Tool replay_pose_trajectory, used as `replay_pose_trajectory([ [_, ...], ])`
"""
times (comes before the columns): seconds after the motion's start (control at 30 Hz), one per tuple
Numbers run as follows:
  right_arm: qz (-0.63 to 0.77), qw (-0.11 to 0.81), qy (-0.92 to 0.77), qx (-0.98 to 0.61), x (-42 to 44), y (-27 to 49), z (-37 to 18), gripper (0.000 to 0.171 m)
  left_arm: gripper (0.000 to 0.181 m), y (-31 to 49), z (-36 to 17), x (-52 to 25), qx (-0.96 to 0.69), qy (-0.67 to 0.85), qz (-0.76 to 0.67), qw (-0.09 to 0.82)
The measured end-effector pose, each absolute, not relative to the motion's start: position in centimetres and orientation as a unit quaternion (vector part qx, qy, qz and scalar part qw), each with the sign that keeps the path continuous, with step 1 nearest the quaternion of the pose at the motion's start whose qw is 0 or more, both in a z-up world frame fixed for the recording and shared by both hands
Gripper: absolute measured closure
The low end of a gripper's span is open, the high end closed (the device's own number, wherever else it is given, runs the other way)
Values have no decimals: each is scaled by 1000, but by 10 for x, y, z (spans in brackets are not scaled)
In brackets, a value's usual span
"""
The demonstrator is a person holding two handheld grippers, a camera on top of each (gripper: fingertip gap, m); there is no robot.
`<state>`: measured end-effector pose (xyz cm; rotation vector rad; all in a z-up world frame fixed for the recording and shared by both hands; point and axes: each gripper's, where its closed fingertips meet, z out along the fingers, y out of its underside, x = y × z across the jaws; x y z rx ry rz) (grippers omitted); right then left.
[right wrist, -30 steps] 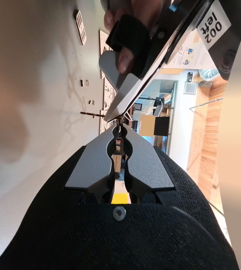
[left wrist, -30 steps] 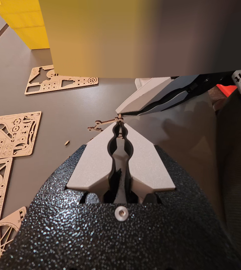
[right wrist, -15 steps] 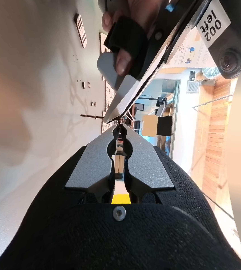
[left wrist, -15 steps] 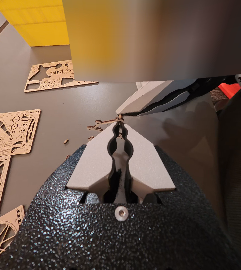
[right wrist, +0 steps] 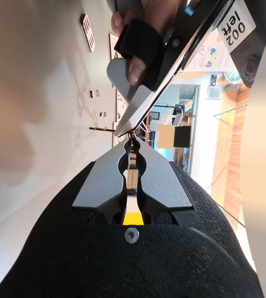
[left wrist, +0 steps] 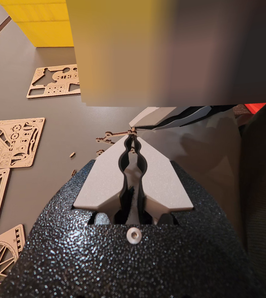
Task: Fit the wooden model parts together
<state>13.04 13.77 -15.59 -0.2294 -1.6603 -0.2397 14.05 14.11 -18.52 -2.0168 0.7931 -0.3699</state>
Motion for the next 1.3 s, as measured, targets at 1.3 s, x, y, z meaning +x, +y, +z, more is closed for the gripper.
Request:
replay_pose_trajectory([
  [1.3,-63,674,-720,-150,131,143,-159,171,171,144,-177,132,-809,333,-121,470],
])
